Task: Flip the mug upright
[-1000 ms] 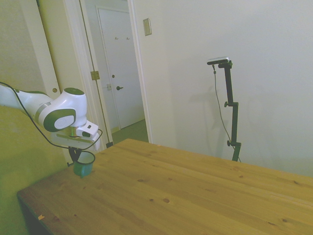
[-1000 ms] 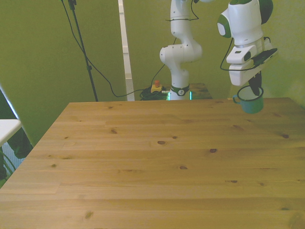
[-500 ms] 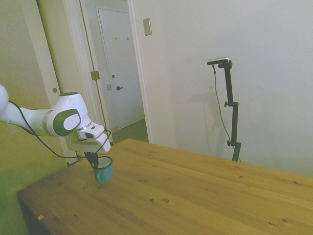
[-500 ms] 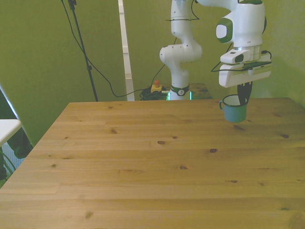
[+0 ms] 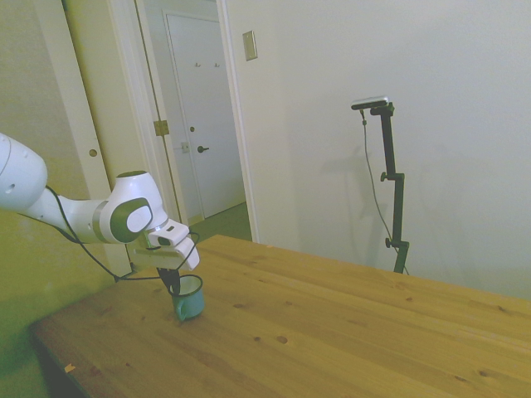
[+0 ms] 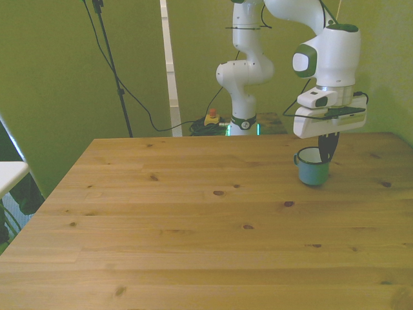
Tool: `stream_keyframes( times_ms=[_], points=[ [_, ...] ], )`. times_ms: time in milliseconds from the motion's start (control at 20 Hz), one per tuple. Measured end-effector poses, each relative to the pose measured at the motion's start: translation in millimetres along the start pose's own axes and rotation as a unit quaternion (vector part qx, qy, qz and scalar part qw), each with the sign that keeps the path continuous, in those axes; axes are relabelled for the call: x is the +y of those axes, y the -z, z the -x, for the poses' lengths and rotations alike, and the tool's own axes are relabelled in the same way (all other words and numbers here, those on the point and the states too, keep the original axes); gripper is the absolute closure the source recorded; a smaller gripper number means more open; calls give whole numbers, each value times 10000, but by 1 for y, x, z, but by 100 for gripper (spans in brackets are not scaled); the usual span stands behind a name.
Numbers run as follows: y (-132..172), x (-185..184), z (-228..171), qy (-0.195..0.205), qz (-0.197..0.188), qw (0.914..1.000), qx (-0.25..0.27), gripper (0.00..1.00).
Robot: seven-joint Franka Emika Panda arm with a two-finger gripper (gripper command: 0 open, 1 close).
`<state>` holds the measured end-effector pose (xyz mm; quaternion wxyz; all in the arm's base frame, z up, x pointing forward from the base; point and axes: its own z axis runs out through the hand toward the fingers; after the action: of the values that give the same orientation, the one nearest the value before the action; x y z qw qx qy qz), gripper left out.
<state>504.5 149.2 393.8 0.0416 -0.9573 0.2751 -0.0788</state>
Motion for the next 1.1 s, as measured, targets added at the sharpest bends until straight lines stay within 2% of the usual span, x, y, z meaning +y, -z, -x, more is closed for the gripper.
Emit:
stream_keyframes(
  times_ms=[50, 100, 800, 1100],
  points=[
    [-2, -1, -1, -9, 4, 10000, -13, 100],
    [-3, -2, -2, -19, 7, 10000, -23, 0],
    [-7, -6, 3, -91, -112, 9999, -94, 0],
    [4, 3, 5, -135, -212, 9996, -85, 0]
  ],
)
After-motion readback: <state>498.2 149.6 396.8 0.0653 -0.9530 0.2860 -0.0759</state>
